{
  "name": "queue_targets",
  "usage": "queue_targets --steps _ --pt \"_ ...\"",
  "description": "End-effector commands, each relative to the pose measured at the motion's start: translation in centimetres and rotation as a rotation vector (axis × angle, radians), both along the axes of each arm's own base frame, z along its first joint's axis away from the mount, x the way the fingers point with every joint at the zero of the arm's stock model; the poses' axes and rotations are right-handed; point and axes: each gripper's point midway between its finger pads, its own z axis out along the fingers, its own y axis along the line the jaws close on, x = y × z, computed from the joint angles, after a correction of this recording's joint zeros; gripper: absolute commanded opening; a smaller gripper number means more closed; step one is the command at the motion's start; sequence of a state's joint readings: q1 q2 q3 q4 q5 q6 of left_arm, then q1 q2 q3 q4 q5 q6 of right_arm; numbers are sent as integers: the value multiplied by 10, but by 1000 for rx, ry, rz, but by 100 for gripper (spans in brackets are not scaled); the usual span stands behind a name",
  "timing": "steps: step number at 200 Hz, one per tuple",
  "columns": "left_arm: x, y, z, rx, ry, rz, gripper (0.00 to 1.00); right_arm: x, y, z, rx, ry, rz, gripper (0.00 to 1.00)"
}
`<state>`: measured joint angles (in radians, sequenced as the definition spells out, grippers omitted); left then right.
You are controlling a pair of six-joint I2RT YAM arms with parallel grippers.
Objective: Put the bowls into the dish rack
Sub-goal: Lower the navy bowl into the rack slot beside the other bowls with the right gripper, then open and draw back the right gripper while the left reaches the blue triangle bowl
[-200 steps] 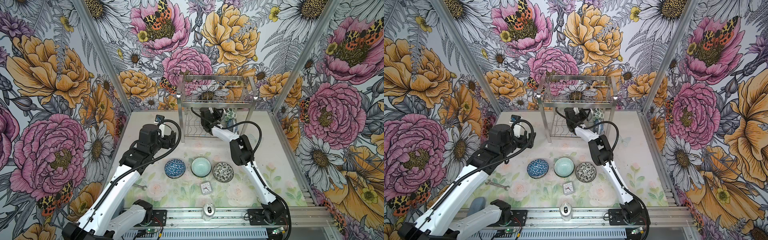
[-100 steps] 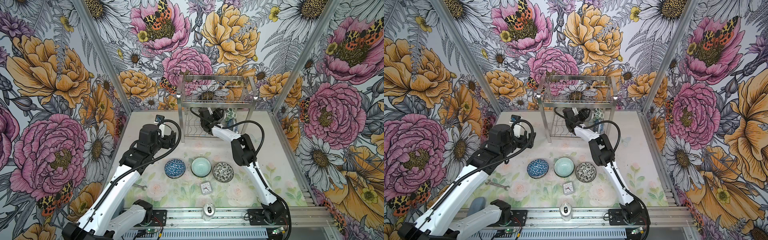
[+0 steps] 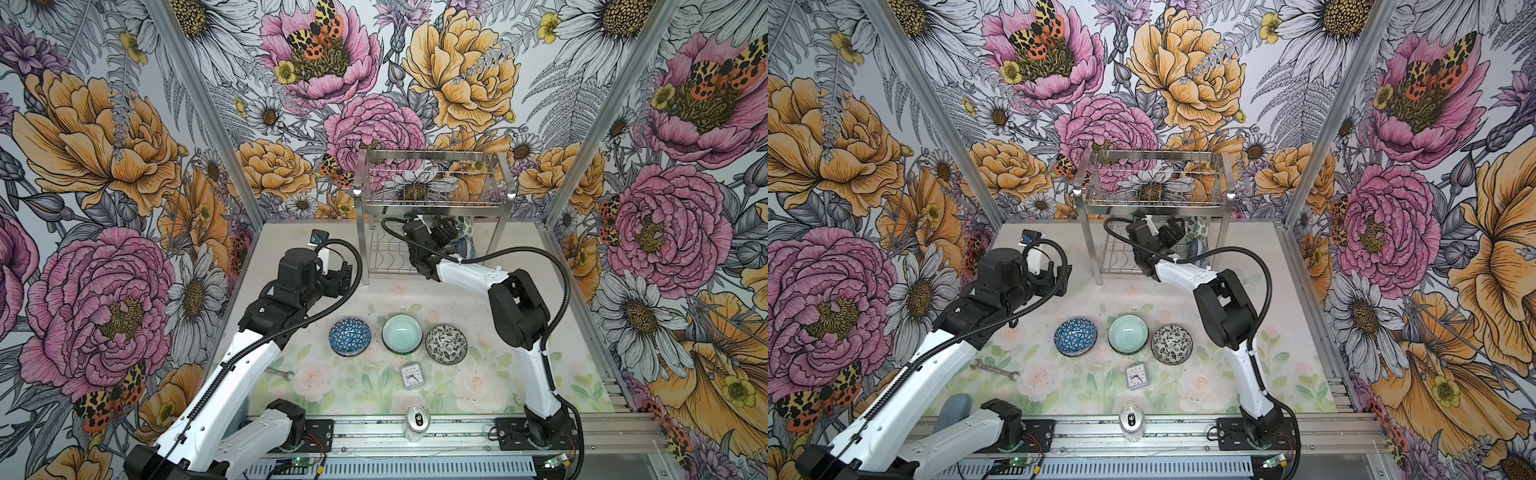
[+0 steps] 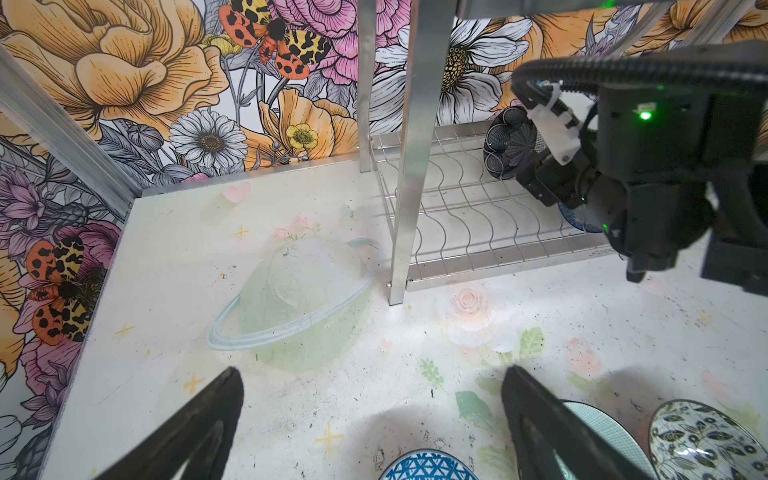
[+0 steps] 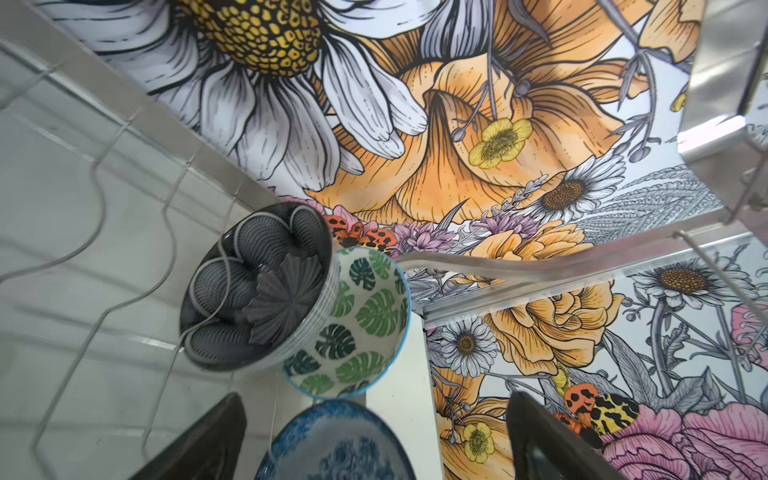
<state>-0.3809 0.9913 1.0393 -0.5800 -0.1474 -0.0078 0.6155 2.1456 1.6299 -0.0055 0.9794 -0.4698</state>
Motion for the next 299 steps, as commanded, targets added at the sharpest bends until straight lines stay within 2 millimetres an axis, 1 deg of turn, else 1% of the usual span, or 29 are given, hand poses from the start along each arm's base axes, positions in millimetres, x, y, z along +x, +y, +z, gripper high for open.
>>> queue_targets --steps 1,26,34,40,56,78,99,120,127,132,152,165,183,202,233,254,270,277,299 --pt "2 1 -4 3 15 -1 99 -19 18 7 89 -25 98 100" --pt "4 3 -7 11 29 9 99 -47 22 5 125 -17 141 100" --pt "4 3 -8 11 38 11 98 -55 23 8 139 -20 153 100" --pt "4 2 -9 8 49 13 99 -63 24 8 143 -15 166 100" --pt "5 1 -15 -15 88 30 99 -81 23 17 172 -32 188 100" --pt "0 -1 -31 -45 150 51 99 -106 18 31 244 -43 212 100" --pt "-10 -1 -44 -81 187 78 99 -128 11 43 360 -26 243 100" --pt "-25 0 -59 -130 235 100 99 -148 5 57 469 -17 274 100" --pt "-30 0 -67 -144 261 106 99 -153 3 60 500 -13 282 100" --pt "-35 1 -73 -149 284 112 99 -158 1 65 526 -18 290 100" --pt "-52 2 -99 -178 370 141 99 -172 -4 70 613 -10 304 100" --pt "-60 5 -112 -204 409 172 99 -178 -10 73 657 -15 300 100" --pt "-69 5 -123 -252 436 207 99 -185 -17 73 695 -21 294 100" --pt "-77 2 -136 -276 470 229 99 -187 -25 71 712 -24 278 100" --pt "-88 -3 -158 -261 511 256 99 -187 -35 63 726 -16 253 100" --pt "-91 0 -165 -243 511 279 98 -186 -38 58 735 -10 241 100" --pt "-92 4 -168 -227 508 297 95 -185 -41 57 739 -8 233 100" --pt "-89 12 -168 -204 484 329 93 -185 -41 56 743 -8 231 100" --pt "-86 20 -170 -172 460 372 87 -183 -44 54 749 -5 225 100"
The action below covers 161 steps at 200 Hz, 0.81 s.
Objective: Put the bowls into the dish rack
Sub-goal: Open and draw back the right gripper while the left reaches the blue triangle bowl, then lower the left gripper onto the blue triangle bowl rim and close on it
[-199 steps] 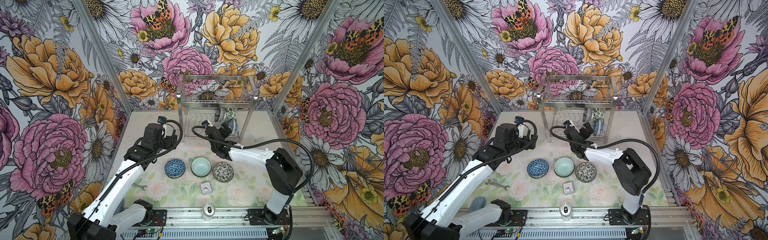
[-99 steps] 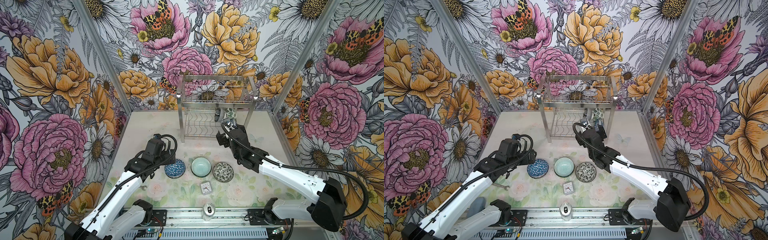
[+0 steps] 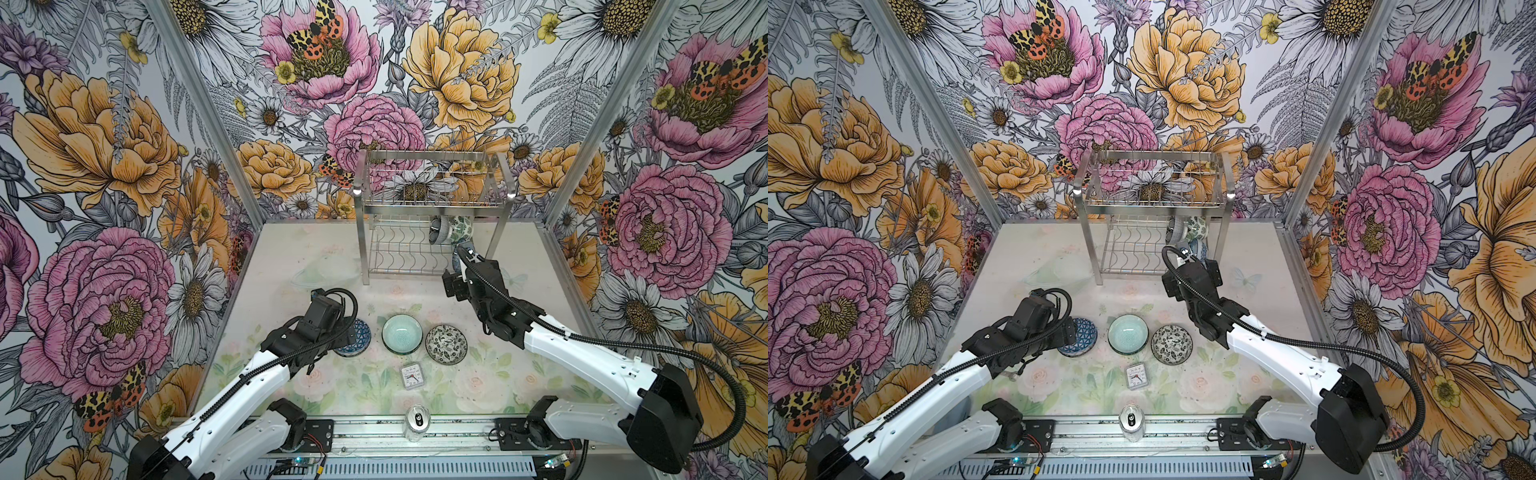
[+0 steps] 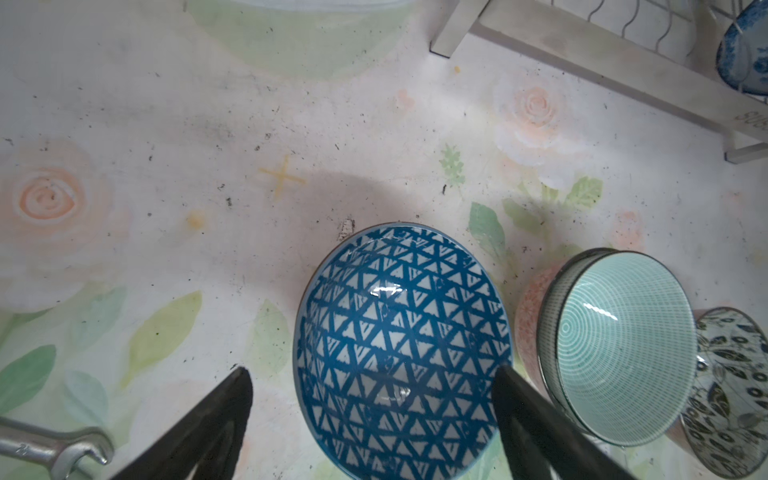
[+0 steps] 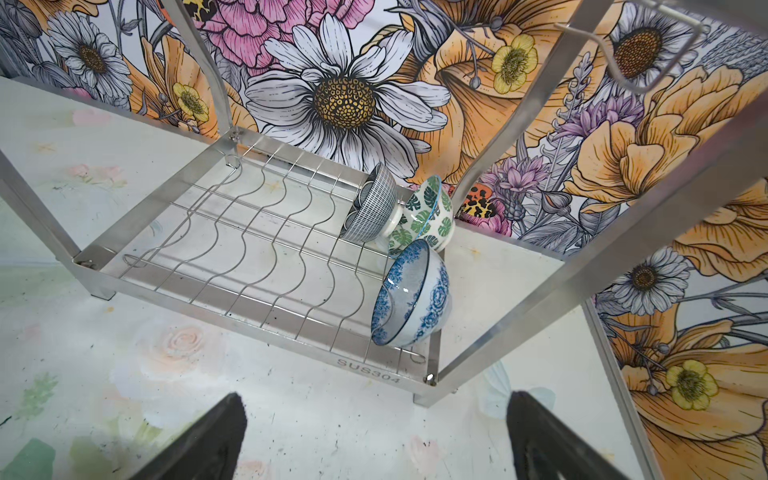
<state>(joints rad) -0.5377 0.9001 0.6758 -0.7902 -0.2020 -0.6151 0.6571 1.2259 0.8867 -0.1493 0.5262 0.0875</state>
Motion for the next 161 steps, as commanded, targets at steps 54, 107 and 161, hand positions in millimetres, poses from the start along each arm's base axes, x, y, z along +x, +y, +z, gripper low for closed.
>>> queue_targets --steps 54,107,161 --pt "8 12 -15 83 -2 54 74 -1 -8 2 52 1 -11 100" --pt "11 10 -25 66 18 44 54 -1 -8 -1 57 10 -9 100" --pt "13 12 -33 66 33 42 42 -2 -9 -2 58 14 -9 100"
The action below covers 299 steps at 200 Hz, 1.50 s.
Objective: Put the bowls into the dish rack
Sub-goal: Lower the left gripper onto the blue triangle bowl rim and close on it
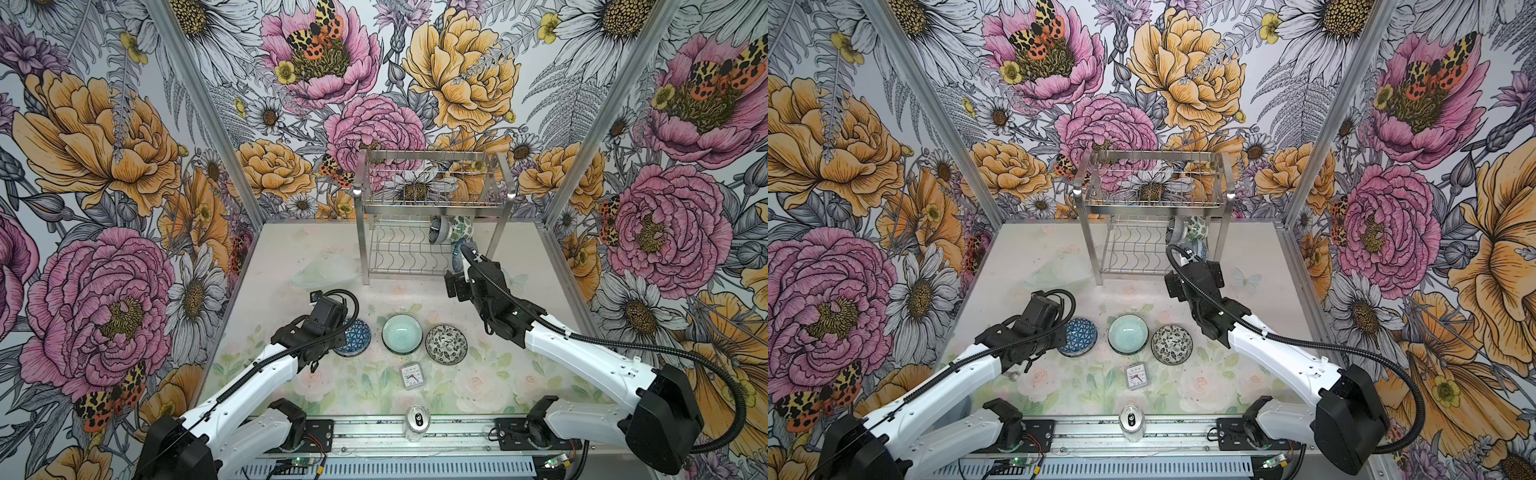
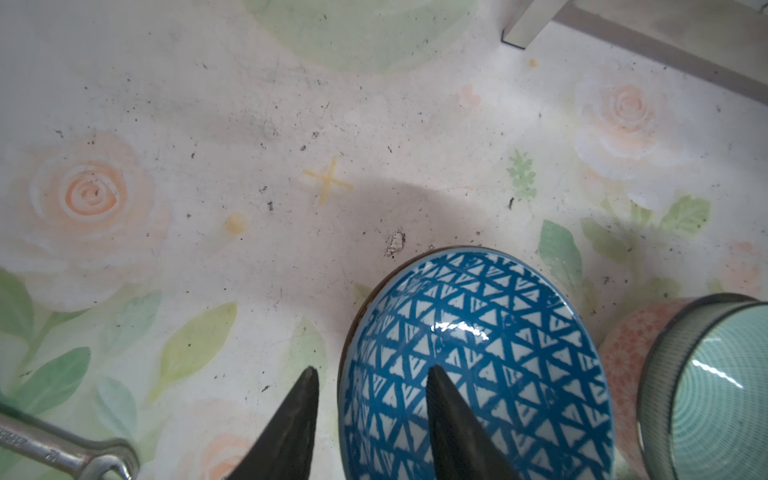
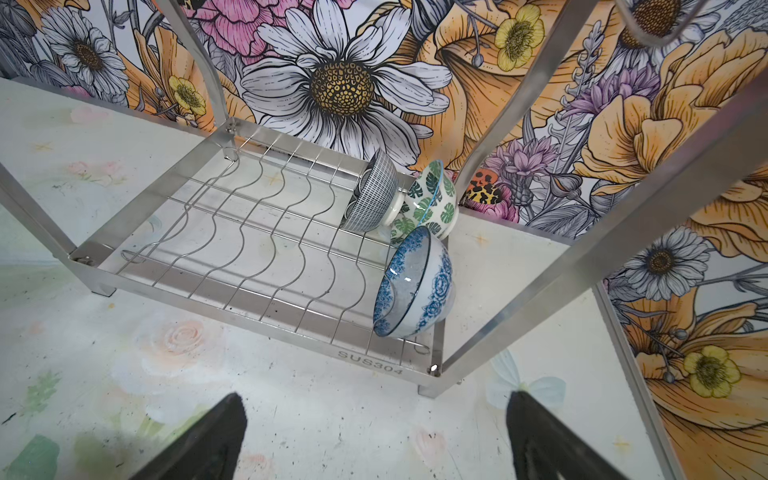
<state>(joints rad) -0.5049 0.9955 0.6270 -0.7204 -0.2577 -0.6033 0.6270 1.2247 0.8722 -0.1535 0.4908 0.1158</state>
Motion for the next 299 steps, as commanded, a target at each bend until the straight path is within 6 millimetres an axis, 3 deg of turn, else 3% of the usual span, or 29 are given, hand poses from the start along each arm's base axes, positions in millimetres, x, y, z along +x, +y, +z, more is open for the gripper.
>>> queue_targets --steps 1,126,196,235,299 --pt "4 -3 -3 -18 -7 -12 42 -3 -2 7 31 -13 1 100" --pt "5 0 -11 -8 6 -14 18 -5 -6 5 30 -9 -6 99" --pt "6 2 -8 -7 -6 -14 0 -6 -8 7 33 -15 -10 99" --pt "7 3 -4 -7 -16 -15 0 -6 -9 7 38 -13 -12 99" --pt "15 10 23 38 -82 -11 0 -6 -8 6 39 -8 -9 99"
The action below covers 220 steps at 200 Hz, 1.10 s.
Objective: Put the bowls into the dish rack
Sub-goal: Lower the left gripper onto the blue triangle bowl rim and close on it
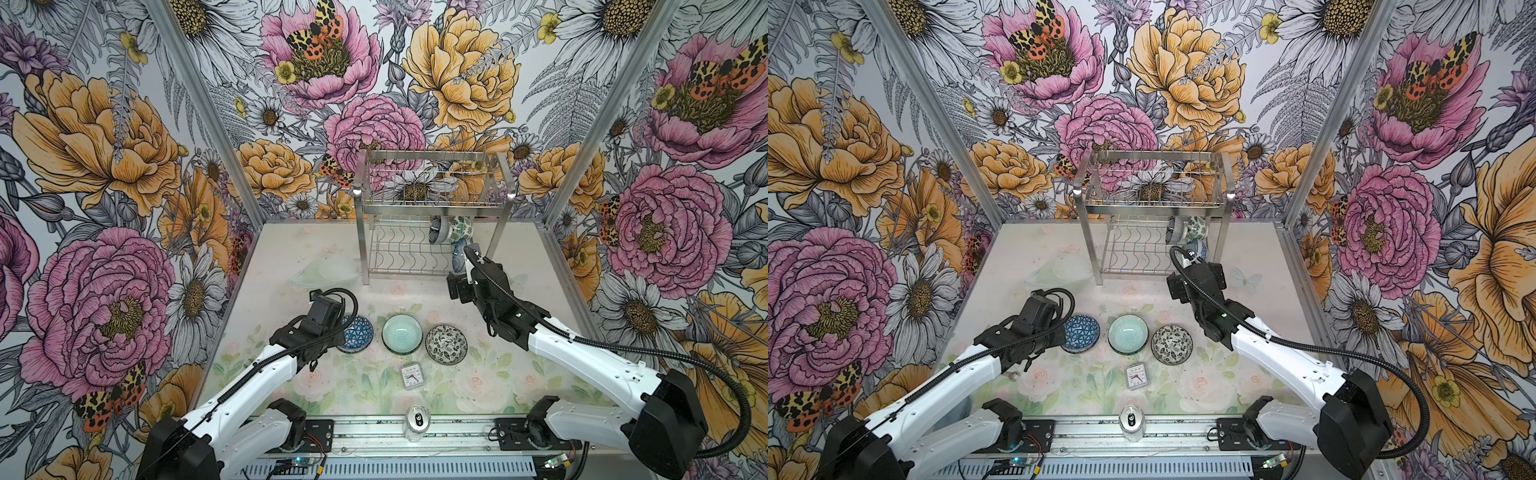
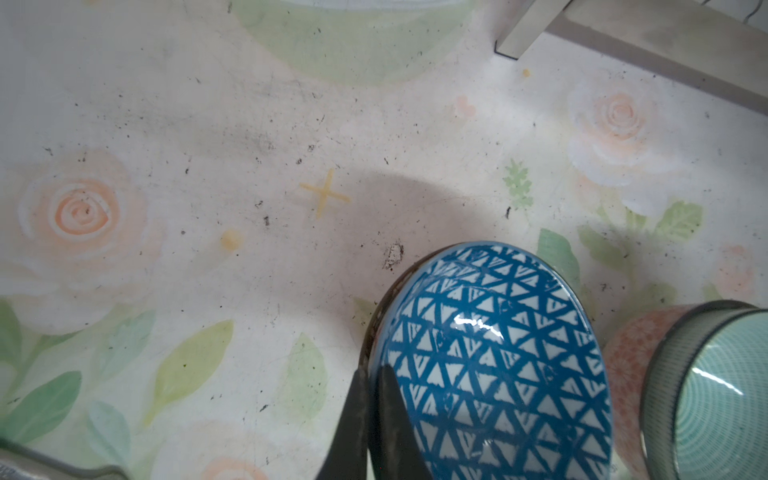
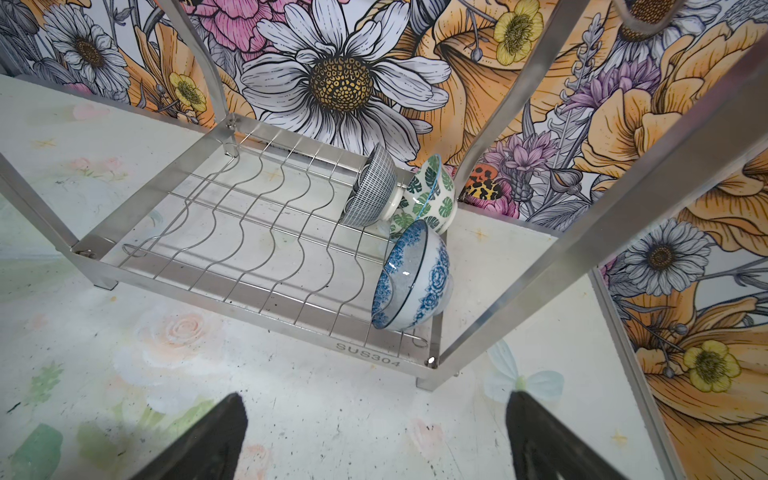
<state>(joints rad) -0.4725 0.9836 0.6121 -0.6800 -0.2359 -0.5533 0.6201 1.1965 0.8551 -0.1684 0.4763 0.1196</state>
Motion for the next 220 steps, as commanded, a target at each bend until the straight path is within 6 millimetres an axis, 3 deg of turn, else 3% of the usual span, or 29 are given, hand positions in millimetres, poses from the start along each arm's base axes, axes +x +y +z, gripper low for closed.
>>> queue_targets --steps 1,47,79,102,153,220 --pt "9 8 21 43 -58 10 0 -1 -4 7 33 -15 -14 99" --pt "13 4 24 57 -59 -6 0 0 -3 6 34 -10 -11 99" --pt "13 2 25 56 -55 -16 31 1 -2 6 37 -10 -7 99" --pt "10 0 22 47 -39 -23 42 1 -2 6 37 -10 -7 99" --pt "4 -4 4 30 24 -31 43 2 -1 6 37 -5 -4 99" --pt "6 -9 -7 22 46 -43 37 2 -2 6 36 -7 -5 99"
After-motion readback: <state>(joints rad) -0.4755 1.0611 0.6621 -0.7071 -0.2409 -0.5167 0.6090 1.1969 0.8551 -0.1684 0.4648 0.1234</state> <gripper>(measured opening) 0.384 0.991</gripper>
